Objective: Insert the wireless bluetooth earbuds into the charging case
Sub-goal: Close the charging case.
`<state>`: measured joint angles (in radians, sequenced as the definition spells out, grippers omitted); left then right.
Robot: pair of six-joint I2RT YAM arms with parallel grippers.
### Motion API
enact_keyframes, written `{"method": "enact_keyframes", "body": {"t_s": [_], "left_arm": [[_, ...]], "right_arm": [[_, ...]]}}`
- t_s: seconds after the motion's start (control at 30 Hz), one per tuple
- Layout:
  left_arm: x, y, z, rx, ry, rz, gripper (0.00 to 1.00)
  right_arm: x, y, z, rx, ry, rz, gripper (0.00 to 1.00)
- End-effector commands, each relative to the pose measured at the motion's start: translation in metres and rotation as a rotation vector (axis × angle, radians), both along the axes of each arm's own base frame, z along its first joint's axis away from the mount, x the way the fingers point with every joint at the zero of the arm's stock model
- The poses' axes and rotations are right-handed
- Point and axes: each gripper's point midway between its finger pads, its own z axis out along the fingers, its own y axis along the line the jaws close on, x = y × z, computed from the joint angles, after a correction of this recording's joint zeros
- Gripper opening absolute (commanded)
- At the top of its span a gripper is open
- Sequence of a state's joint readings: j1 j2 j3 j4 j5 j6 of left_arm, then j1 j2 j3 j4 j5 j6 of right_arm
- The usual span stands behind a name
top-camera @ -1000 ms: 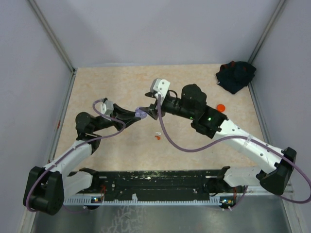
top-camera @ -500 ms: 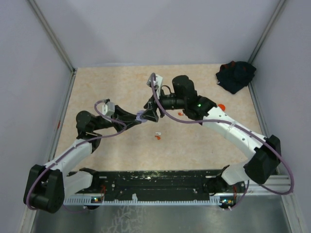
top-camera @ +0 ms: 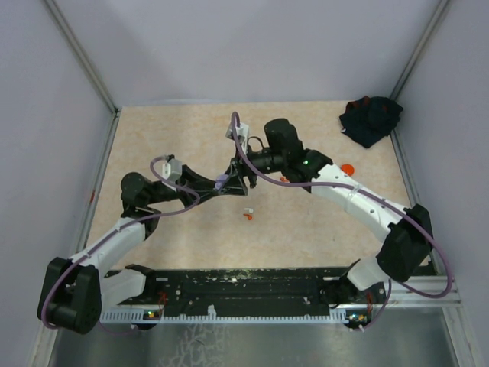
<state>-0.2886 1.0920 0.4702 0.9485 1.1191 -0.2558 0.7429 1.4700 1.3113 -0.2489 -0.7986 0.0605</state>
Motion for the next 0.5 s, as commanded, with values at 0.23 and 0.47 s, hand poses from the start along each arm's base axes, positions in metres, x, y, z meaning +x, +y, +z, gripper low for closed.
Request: {"method": "enact_keyframes", "body": {"t_s": [0.23, 0.47], "left_arm": [[0.012, -0.002, 0.006, 0.005, 0.018, 0.030, 0.00], [0.033, 0.000, 0.001, -0.017, 0.158, 0.129, 0.00]], "right_arm": [[-0.013, -0.017, 0.068, 0.149, -0.193, -0.002, 0.59], [0.025, -0.055, 0.061, 0.061, -0.307, -0.339, 0.60]]}}
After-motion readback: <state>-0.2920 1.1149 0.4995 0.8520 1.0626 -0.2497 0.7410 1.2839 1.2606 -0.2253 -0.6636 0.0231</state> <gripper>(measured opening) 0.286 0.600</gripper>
